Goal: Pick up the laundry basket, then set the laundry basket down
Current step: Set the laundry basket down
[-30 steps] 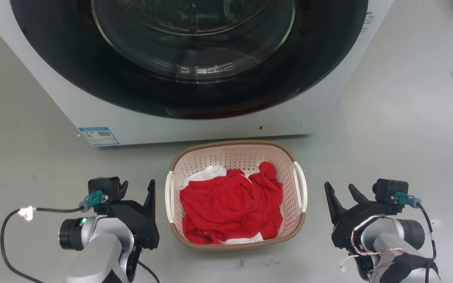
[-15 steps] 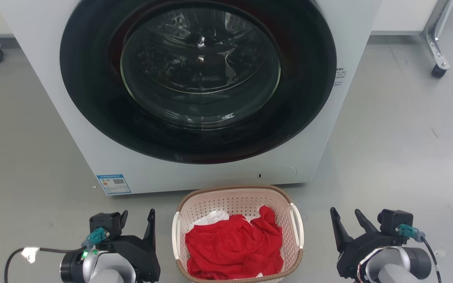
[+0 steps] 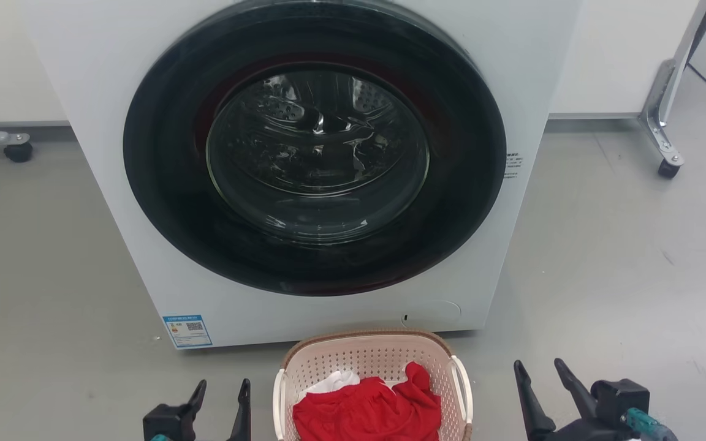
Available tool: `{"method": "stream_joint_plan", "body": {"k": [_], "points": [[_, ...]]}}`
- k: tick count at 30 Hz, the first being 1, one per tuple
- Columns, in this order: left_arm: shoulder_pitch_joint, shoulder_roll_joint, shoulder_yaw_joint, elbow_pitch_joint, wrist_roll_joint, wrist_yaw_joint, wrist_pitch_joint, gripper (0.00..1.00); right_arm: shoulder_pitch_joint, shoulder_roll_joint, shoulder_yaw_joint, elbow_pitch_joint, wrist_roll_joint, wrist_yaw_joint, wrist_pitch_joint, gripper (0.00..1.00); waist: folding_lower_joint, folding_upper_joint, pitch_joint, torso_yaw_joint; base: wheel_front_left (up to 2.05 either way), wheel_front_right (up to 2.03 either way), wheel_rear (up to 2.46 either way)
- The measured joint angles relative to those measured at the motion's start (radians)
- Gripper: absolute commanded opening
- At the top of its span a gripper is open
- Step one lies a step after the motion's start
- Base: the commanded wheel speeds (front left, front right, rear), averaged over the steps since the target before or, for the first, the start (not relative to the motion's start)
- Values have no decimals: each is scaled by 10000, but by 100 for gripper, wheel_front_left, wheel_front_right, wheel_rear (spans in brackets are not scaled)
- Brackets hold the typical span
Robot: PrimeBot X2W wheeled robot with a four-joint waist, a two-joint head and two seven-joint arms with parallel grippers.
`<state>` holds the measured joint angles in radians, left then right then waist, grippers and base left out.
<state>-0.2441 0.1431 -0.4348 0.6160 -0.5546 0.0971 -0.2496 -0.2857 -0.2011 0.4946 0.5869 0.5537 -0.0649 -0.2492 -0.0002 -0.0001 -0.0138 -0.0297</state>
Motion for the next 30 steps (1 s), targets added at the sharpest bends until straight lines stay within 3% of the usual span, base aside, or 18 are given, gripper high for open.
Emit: {"method": "stream_joint_plan", "body": {"k": [11,30], "points": [[2020,6,366,-2675,796,188,-2,100,1988,-255,-263,-2648,-734,-414,0,100,1,1,-321,17,0,0,0],[3388,-267,1634,-4364,1948,272,-2,100,3434,-589,-1285,-4197,-1536,-594,-2,100,1,1,-199,105,0,0,0]]}}
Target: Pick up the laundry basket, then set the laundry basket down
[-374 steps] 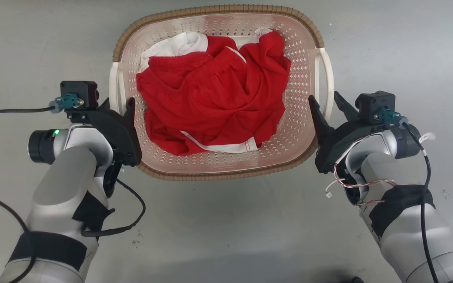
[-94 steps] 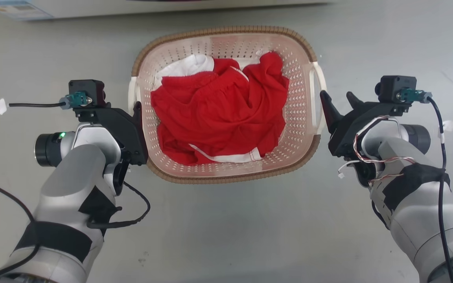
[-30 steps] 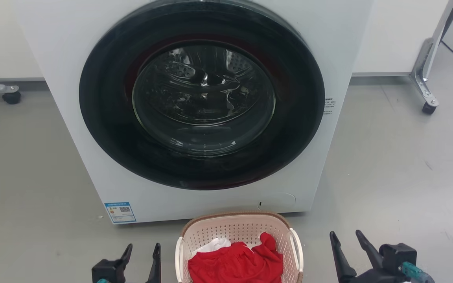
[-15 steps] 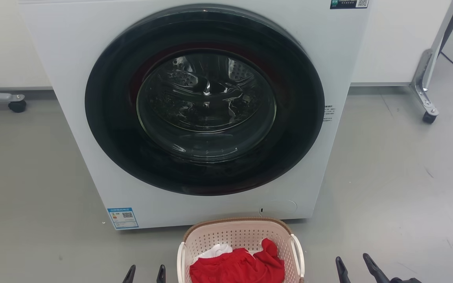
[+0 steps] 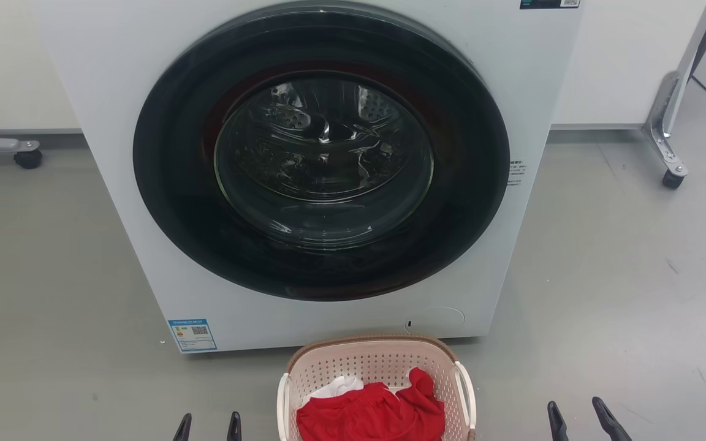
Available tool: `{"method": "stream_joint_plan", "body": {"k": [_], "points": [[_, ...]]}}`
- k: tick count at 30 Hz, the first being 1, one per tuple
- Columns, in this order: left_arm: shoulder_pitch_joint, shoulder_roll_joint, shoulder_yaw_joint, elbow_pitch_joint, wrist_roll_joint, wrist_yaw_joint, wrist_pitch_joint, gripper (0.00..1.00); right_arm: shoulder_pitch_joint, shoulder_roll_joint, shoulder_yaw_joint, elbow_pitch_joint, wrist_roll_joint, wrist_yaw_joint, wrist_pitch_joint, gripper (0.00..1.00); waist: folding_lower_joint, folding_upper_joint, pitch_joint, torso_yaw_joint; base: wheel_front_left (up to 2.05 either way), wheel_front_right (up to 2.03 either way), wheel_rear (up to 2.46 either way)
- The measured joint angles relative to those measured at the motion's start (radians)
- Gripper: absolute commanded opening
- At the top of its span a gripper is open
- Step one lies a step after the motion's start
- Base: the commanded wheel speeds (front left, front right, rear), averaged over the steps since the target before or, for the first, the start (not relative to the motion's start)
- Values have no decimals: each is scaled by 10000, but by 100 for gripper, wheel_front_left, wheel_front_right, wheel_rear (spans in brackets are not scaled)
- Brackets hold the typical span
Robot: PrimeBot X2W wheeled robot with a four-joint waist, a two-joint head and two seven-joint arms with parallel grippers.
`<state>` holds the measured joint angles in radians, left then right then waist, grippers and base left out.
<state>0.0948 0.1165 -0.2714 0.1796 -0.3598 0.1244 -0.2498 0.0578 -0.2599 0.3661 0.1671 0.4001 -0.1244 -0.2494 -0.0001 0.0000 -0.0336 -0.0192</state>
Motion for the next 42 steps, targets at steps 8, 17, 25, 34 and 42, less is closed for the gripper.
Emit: {"method": "stream_joint_plan", "body": {"k": [8,17,25,34,42], "points": [[138,-115,142,-196,199,0,0,100,193,132,-228,-257,-169,-2,0,100,0,1,33,-11,0,0,0],[179,-228,211,-293,481,0,0,100,365,293,-435,-372,-311,-2,8,100,1,0,48,-19,0,0,0],[228,-284,259,-395,569,0,4,100,430,382,-585,-543,-405,-2,65,100,2,1,59,-17,0,0,0],[338,-334,297,-221,650,-10,15,0,585,445,-665,-428,-497,0,198,0,1,0,59,-3,0,0,0],[368,-353,514,-96,151,-119,207,0,630,598,-959,-288,15,136,382,0,2,0,86,11,0,0,0]]}}
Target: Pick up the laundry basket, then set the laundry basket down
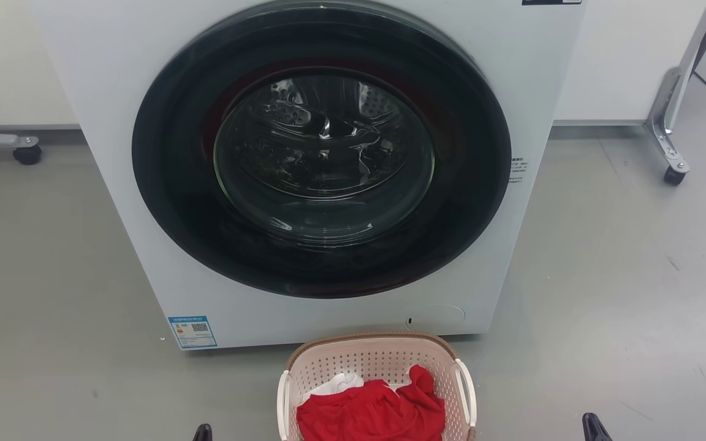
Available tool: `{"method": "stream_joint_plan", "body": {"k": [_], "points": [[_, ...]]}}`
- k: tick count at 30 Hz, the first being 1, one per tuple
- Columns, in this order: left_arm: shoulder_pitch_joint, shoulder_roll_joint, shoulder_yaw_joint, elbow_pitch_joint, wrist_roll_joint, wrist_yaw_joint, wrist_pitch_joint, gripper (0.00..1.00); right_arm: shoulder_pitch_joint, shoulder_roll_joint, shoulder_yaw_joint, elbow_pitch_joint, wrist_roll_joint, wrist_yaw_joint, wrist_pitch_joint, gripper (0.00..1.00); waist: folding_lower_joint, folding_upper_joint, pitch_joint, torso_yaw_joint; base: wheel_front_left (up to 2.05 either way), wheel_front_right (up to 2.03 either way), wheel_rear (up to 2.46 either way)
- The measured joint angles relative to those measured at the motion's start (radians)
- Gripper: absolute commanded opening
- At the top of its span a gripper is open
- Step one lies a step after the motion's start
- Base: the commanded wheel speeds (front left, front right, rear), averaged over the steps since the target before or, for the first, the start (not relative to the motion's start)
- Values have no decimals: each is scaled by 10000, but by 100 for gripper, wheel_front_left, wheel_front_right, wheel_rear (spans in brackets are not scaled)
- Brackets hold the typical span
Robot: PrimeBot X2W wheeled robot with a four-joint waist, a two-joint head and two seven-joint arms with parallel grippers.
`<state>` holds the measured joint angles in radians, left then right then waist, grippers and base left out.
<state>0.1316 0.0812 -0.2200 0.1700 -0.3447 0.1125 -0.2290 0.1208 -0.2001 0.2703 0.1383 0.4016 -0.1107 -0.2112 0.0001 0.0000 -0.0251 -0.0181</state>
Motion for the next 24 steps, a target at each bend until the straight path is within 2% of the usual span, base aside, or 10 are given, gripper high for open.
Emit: {"method": "stream_joint_plan", "body": {"k": [24], "points": [[-485,-109,880,341,-3591,-663,1028,0,-535,441,-1124,416,3442,608,968,0,0,0,74,51,0,0,0]]}}
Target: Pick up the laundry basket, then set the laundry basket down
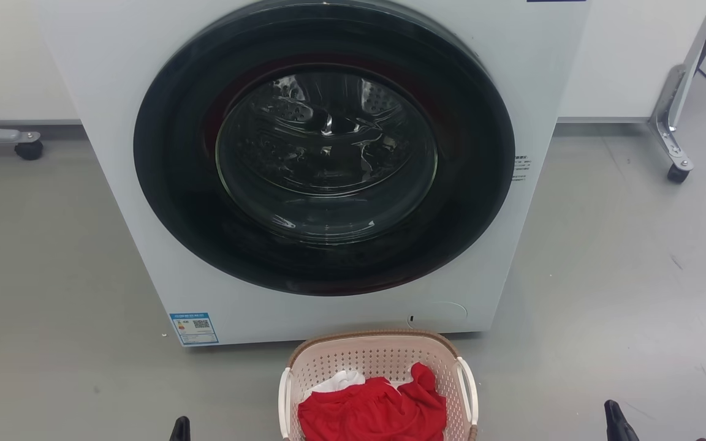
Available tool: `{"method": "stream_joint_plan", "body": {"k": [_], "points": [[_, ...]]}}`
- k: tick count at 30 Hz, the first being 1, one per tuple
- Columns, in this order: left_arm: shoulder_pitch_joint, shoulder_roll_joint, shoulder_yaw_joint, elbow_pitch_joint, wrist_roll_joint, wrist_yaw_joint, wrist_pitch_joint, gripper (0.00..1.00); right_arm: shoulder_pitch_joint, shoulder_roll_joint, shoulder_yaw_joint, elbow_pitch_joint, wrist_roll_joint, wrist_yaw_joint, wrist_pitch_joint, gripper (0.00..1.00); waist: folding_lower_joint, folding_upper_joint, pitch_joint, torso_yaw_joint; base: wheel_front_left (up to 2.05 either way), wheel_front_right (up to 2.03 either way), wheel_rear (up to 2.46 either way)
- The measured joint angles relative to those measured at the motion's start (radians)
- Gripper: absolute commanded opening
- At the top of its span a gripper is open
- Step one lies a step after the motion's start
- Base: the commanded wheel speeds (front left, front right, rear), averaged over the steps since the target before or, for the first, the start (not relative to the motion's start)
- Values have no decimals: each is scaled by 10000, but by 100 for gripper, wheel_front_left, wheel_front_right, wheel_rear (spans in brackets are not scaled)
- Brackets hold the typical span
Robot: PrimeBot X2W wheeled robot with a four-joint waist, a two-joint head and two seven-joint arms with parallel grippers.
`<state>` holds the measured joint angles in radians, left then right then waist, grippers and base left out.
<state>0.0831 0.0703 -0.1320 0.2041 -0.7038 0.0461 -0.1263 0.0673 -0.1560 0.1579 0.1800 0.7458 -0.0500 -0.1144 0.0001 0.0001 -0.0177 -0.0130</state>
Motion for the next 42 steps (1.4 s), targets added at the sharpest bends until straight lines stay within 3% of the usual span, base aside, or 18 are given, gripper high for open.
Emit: {"method": "stream_joint_plan", "body": {"k": [42], "points": [[-978,-153,1369,556,-5501,-1009,1521,0,-896,690,-1799,742,5260,1032,1415,0,0,0,120,80,0,0,0]]}}
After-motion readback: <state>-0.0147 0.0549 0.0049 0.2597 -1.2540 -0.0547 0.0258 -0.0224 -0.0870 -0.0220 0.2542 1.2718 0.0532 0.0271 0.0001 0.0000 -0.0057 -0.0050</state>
